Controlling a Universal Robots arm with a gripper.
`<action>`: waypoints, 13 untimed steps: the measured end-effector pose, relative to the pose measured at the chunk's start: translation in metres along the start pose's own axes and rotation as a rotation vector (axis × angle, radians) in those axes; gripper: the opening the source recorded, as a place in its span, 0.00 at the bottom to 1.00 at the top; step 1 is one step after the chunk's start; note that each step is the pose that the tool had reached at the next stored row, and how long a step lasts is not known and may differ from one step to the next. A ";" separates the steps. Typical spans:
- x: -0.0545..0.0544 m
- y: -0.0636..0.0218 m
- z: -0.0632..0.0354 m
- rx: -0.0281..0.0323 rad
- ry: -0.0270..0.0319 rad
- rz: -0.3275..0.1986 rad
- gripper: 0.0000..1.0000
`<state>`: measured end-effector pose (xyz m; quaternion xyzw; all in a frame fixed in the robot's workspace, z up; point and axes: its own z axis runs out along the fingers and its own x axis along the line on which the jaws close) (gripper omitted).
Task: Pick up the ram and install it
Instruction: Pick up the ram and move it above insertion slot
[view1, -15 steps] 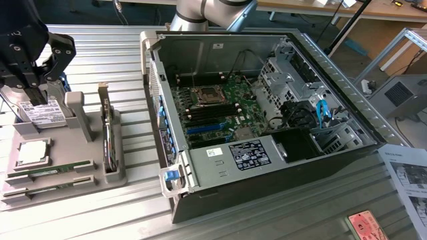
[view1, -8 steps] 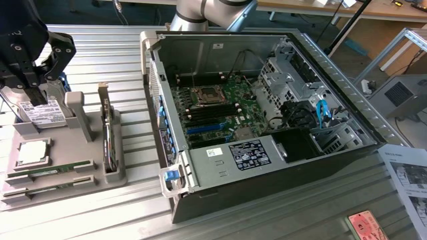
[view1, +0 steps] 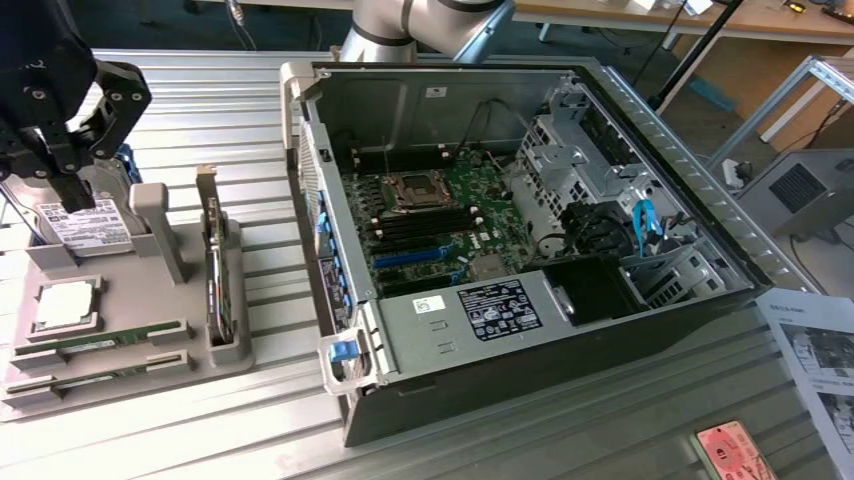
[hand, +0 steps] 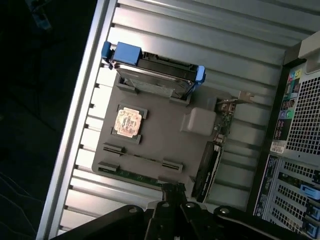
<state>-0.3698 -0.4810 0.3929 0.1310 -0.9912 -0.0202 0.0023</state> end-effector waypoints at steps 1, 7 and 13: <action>0.000 0.0000 0.0000 0.0000 0.0005 -0.013 0.11; 0.000 0.0000 0.0000 -0.0001 0.0028 -0.070 0.11; 0.000 0.0000 0.0000 -0.0001 0.0055 -0.134 0.11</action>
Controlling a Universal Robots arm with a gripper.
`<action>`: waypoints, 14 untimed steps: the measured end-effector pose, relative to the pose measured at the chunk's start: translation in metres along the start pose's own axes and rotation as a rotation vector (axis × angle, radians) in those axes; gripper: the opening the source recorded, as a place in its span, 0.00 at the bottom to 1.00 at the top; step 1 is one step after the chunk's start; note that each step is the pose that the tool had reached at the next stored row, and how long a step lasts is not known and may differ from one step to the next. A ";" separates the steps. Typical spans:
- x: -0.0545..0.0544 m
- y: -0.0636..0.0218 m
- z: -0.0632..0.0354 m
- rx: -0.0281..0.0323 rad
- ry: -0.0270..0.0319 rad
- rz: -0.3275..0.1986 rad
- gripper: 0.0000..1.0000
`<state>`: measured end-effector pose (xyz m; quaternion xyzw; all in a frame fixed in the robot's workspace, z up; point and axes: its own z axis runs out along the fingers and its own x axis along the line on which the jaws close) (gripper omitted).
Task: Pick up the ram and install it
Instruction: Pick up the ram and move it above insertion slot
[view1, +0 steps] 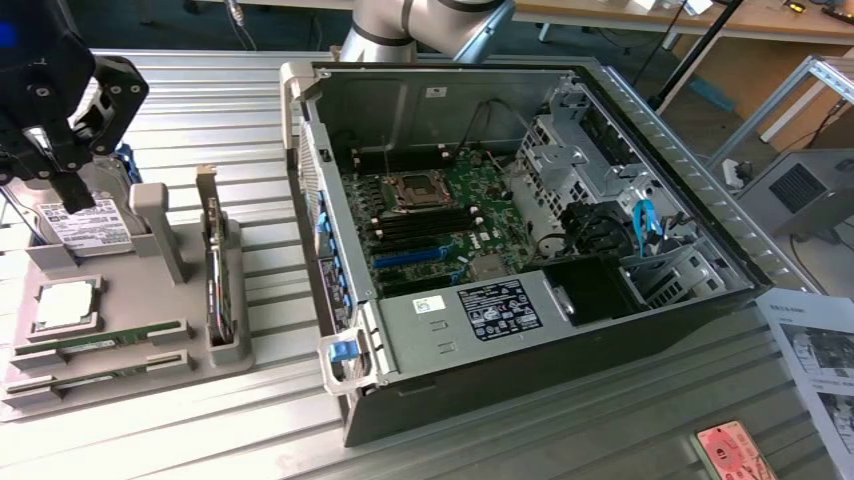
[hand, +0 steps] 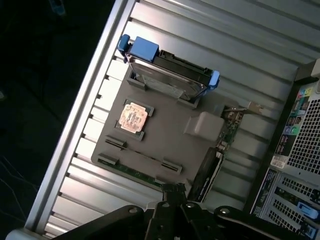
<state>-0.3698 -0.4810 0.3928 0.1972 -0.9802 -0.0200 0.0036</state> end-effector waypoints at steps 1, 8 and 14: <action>0.000 0.0000 0.0000 0.0000 0.0006 -0.016 0.11; 0.000 0.0000 0.0000 -0.0001 0.0038 -0.095 0.11; 0.000 0.0000 0.0000 -0.0001 0.0066 -0.164 0.11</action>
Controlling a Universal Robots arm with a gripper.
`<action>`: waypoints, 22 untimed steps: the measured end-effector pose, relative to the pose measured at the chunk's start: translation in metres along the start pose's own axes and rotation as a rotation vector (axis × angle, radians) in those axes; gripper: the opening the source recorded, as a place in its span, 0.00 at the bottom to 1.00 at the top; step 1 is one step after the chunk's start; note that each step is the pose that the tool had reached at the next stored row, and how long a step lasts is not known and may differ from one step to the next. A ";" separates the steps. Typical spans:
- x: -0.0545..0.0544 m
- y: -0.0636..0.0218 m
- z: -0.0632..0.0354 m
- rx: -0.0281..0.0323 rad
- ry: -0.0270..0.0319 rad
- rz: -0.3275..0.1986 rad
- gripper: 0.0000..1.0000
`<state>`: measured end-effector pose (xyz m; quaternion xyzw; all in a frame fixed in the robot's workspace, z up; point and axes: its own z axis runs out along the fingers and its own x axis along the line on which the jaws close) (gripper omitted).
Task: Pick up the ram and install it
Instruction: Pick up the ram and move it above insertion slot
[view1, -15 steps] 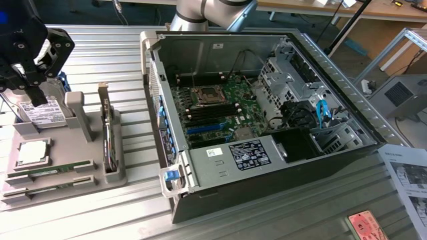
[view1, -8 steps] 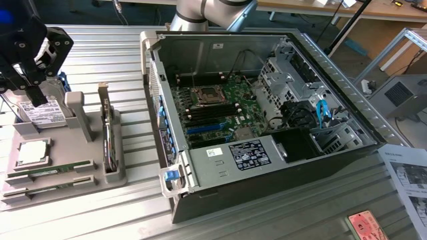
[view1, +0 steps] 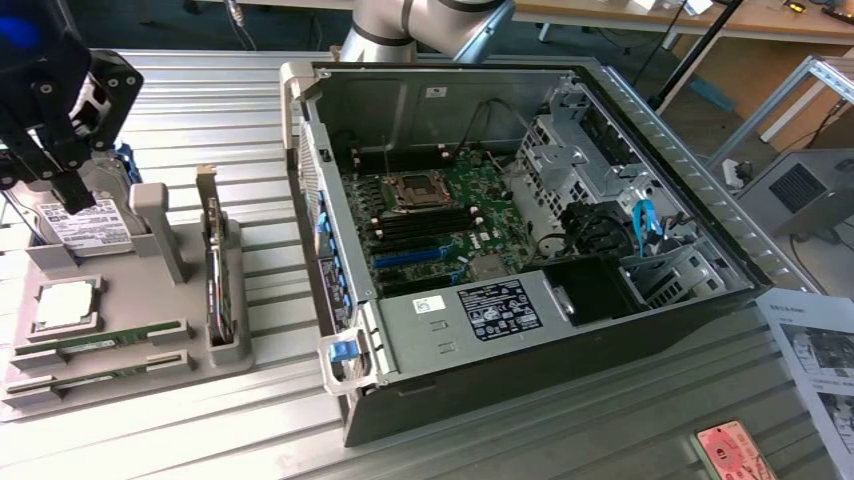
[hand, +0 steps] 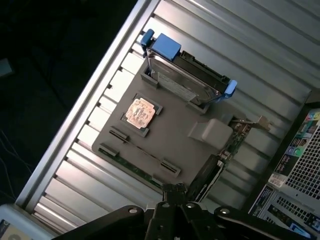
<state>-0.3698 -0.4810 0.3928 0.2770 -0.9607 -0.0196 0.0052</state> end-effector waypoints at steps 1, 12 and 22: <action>0.000 0.0000 0.0000 0.0000 0.0007 -0.013 0.11; 0.000 -0.0001 -0.0001 -0.0001 0.0050 -0.119 0.11; 0.000 -0.0003 -0.0001 -0.0002 0.0076 -0.185 0.11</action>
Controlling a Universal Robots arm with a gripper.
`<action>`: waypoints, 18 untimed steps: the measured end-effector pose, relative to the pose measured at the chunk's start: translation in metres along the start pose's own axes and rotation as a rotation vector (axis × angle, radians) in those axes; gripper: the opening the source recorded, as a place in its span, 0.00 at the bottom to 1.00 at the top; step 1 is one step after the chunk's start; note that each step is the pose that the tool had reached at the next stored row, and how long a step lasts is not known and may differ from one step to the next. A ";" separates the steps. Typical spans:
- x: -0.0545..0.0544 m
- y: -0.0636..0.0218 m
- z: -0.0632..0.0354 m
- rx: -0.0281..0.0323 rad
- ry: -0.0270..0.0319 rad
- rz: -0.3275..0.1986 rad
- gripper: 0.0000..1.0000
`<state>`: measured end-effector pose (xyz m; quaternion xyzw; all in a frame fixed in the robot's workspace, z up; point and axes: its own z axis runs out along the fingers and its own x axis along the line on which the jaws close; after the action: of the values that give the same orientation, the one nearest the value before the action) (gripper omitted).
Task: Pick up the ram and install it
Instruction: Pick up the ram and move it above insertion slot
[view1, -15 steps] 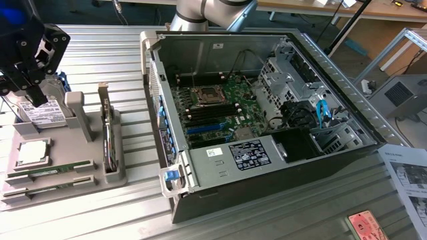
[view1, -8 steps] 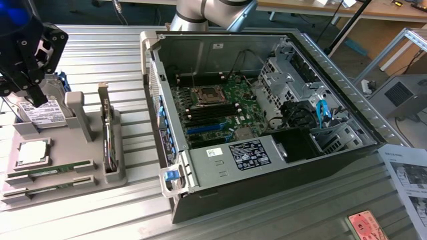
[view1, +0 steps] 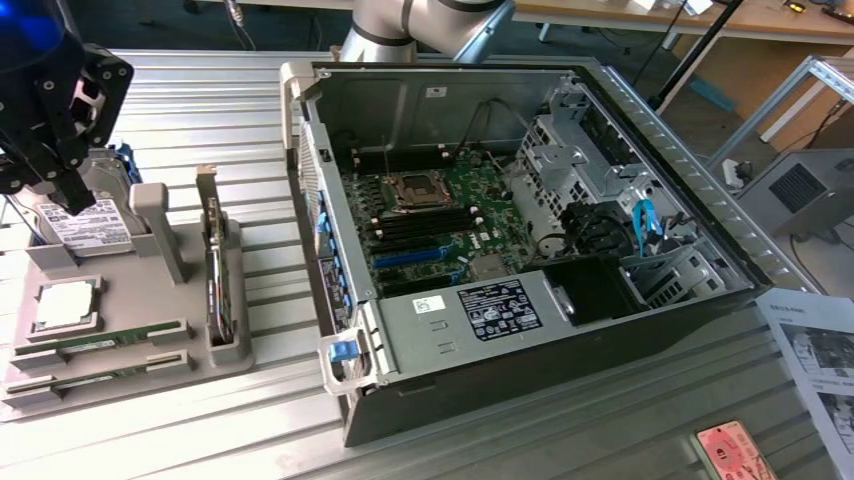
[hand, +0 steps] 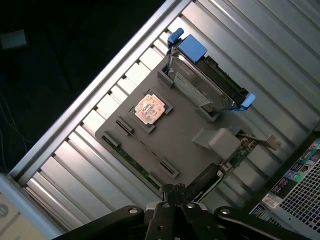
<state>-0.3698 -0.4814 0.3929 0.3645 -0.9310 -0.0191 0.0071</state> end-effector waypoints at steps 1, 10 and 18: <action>0.000 0.0000 0.0000 0.0000 0.0003 -0.006 0.11; 0.000 -0.0003 0.0001 0.0000 0.0034 -0.087 0.11; 0.000 -0.0004 0.0000 -0.0001 0.0073 -0.180 0.11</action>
<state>-0.3698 -0.4819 0.3929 0.4466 -0.8945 -0.0183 0.0087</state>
